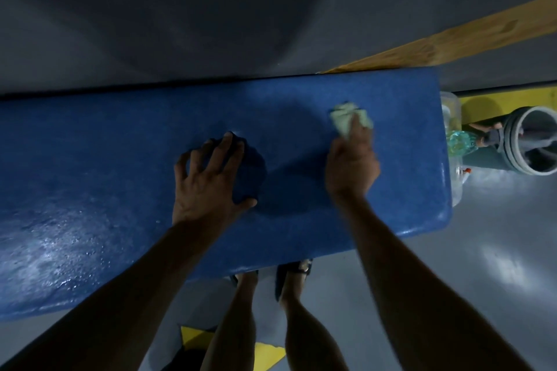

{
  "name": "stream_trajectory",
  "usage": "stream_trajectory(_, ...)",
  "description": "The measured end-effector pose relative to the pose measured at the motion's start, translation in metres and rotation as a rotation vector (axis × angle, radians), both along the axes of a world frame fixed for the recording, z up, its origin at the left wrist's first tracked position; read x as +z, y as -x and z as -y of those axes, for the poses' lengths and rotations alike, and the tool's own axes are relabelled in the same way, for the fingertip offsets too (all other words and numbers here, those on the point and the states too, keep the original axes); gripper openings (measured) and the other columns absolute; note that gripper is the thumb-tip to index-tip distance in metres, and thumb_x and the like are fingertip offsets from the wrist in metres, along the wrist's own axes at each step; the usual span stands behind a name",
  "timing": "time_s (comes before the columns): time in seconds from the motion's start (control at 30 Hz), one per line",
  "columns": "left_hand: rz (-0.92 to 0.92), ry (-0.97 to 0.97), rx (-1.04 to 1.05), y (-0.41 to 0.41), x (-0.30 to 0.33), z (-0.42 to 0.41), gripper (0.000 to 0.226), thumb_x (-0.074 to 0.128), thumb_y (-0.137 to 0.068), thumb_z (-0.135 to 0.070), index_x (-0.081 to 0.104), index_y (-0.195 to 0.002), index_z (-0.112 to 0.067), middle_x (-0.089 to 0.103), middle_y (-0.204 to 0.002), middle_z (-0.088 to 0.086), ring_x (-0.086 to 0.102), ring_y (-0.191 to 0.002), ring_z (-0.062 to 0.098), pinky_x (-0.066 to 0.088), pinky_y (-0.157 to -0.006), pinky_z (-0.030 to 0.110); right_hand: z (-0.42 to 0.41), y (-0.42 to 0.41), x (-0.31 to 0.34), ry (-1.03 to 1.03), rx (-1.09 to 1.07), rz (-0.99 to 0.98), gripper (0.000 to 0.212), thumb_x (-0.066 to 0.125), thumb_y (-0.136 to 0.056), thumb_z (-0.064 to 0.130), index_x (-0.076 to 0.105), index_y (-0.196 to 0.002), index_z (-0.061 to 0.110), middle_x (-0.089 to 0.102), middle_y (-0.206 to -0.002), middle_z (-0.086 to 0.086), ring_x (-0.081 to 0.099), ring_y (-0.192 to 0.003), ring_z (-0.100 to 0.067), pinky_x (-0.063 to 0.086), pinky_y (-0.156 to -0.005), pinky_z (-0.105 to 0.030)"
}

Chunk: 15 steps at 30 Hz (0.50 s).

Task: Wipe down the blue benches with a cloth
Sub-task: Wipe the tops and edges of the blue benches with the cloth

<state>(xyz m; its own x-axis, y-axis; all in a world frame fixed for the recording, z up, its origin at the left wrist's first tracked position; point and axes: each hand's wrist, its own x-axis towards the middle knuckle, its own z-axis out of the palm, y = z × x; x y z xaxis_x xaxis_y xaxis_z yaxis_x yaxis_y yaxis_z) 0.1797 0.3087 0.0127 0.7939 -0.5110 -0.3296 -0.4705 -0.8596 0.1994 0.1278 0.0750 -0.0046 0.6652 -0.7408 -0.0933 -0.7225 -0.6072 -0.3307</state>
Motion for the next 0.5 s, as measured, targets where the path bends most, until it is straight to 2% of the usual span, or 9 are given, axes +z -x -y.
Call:
stream_trajectory(0.07, -0.001, 0.002, 0.002, 0.0, 0.0, 0.0, 0.11, 0.076, -0.058, -0.066, 0.031, -0.15, -0.025, 0.028, -0.158, -0.002, 0.03, -0.134, 0.032, 0.028, -0.104, 0.054, -0.044, 0.002, -0.001, -0.062, 0.193, 0.057, 0.055, 0.055, -0.087, 0.022, 0.048, -0.142, 0.02, 0.05, -0.144, -0.004, 0.063, -0.107, -0.031, 0.051, -0.085, -0.037)
stream_trajectory(0.13, 0.002, 0.001, 0.003, 0.0, 0.001, 0.001, 0.111, 0.075, -0.058, -0.067, 0.03, -0.15, -0.025, 0.029, -0.158, -0.002, 0.03, -0.134, 0.031, 0.028, -0.104, 0.053, -0.067, 0.01, 0.002, -0.027, 0.443, 0.008, 0.053, 0.057, -0.085, 0.024, 0.05, -0.138, 0.019, 0.055, -0.137, -0.006, 0.068, -0.088, -0.03, 0.055, -0.07, -0.035)
stream_trajectory(0.2, 0.017, 0.012, 0.002, 0.001, 0.0, 0.001, 0.11, 0.075, -0.058, -0.067, 0.032, -0.15, -0.025, 0.031, -0.157, -0.002, 0.031, -0.134, 0.031, 0.028, -0.104, 0.053, -0.056, 0.019, 0.008, -0.013, 0.7, -0.05, 0.054, 0.059, -0.084, 0.025, 0.05, -0.138, 0.021, 0.057, -0.132, -0.006, 0.067, -0.077, -0.031, 0.054, -0.06, -0.034)
stream_trajectory(0.27, 0.044, 0.024, 0.004, 0.002, -0.001, 0.0, 0.108, 0.075, -0.058, -0.067, 0.035, -0.148, -0.024, 0.033, -0.156, -0.001, 0.032, -0.132, 0.031, 0.029, -0.103, 0.054, -0.018, 0.025, 0.01, 0.014, 0.864, -0.112, 0.058, 0.062, -0.082, 0.025, 0.05, -0.139, 0.024, 0.056, -0.134, -0.008, 0.068, -0.075, -0.034, 0.055, -0.059, -0.038)
stream_trajectory(0.3, 0.049, 0.028, 0.004, 0.003, -0.001, 0.0, 0.108, 0.076, -0.057, -0.066, 0.036, -0.148, -0.024, 0.034, -0.156, -0.001, 0.032, -0.131, 0.032, 0.03, -0.102, 0.055, 0.007, 0.028, 0.01, 0.016, 0.86, -0.137, 0.059, 0.062, -0.082, 0.024, 0.05, -0.14, 0.025, 0.055, -0.136, -0.009, 0.069, -0.08, -0.036, 0.057, -0.063, -0.041)
stream_trajectory(0.37, 0.049, 0.032, 0.0, 0.004, -0.001, -0.001, 0.108, 0.077, -0.056, -0.066, 0.037, -0.147, -0.023, 0.034, -0.156, -0.001, 0.033, -0.13, 0.033, 0.03, -0.101, 0.055, 0.06, 0.036, 0.011, 0.005, 0.68, -0.149, 0.058, 0.055, -0.086, 0.027, 0.046, -0.144, 0.025, 0.053, -0.138, -0.012, 0.066, -0.091, -0.04, 0.056, -0.075, -0.046)
stream_trajectory(0.43, 0.053, 0.019, -0.005, 0.003, 0.0, 0.0, 0.108, 0.077, -0.056, -0.067, 0.037, -0.147, -0.023, 0.033, -0.156, 0.0, 0.034, -0.129, 0.034, 0.029, -0.102, 0.055, 0.1, 0.043, 0.012, 0.058, 0.416, -0.144, 0.057, 0.044, -0.088, 0.034, 0.042, -0.145, 0.025, 0.052, -0.13, -0.015, 0.062, -0.089, -0.044, 0.051, -0.073, -0.047)
stream_trajectory(0.5, 0.049, 0.004, 0.003, 0.004, 0.0, 0.001, 0.108, 0.076, -0.057, -0.068, 0.037, -0.147, -0.023, 0.033, -0.157, 0.0, 0.034, -0.13, 0.035, 0.028, -0.102, 0.055, 0.106, 0.044, 0.007, 0.099, 0.161, -0.113, 0.055, 0.043, -0.09, 0.034, 0.041, -0.144, 0.025, 0.053, -0.125, -0.016, 0.059, -0.09, -0.044, 0.049, -0.072, -0.048)
